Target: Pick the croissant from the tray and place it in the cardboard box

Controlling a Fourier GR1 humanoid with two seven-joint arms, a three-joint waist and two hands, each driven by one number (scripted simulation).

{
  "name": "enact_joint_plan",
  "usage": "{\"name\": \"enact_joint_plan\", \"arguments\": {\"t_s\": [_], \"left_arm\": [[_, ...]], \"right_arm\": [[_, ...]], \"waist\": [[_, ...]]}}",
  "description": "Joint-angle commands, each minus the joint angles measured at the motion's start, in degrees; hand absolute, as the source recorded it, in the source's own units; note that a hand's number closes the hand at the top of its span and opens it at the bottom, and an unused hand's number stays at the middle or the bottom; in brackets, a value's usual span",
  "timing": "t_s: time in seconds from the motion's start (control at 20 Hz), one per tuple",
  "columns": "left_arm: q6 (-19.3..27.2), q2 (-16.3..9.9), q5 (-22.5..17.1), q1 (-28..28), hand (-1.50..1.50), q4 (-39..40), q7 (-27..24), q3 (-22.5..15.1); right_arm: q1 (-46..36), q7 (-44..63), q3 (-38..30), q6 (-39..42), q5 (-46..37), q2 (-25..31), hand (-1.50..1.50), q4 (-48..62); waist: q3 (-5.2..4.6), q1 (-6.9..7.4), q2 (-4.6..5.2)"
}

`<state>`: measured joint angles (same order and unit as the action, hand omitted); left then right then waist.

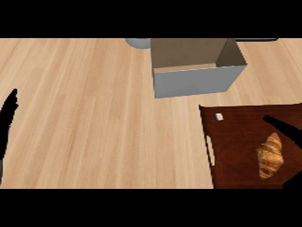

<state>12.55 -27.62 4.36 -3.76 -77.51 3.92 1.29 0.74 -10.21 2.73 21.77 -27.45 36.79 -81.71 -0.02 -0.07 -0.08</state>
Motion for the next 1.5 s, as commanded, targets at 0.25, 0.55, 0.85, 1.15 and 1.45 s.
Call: {"name": "enact_joint_plan", "arguments": {"t_s": [0.25,0.55,0.85,1.15,1.45], "left_arm": [[-2.64,1.11,2.17,-1.09,0.0,0.71,0.07,2.53],[-2.9,3.98,3.61,-1.65,0.0,9.51,-8.19,4.24],[-3.32,4.23,4.37,-0.76,0.0,1.65,-1.51,4.11],[-3.87,2.89,4.6,-0.86,0.0,0.77,-0.11,4.98],[-3.58,3.64,4.47,0.54,0.0,0.73,-0.87,5.2]], "right_arm": [[-0.1,6.13,2.57,-0.06,-8.77,-5.7,-1.5,2.26],[-1.94,4.96,2.07,-5.41,-13.45,-10.02,1.5,9.86],[-6.29,3.27,-0.05,-14.67,-19.02,-10.44,1.5,10.43],[-3.33,20.71,-0.7,-19.48,-23.5,-17.01,1.5,3.65],[1.22,41.37,-0.74,-25.66,-32.34,-24.01,1.5,-7.4]], "waist": [[0.03,0.17,0.05],[0.02,0.04,0.17],[0.04,0.22,0.09],[-0.06,-0.42,-0.19],[-0.12,-0.9,-0.4]]}}
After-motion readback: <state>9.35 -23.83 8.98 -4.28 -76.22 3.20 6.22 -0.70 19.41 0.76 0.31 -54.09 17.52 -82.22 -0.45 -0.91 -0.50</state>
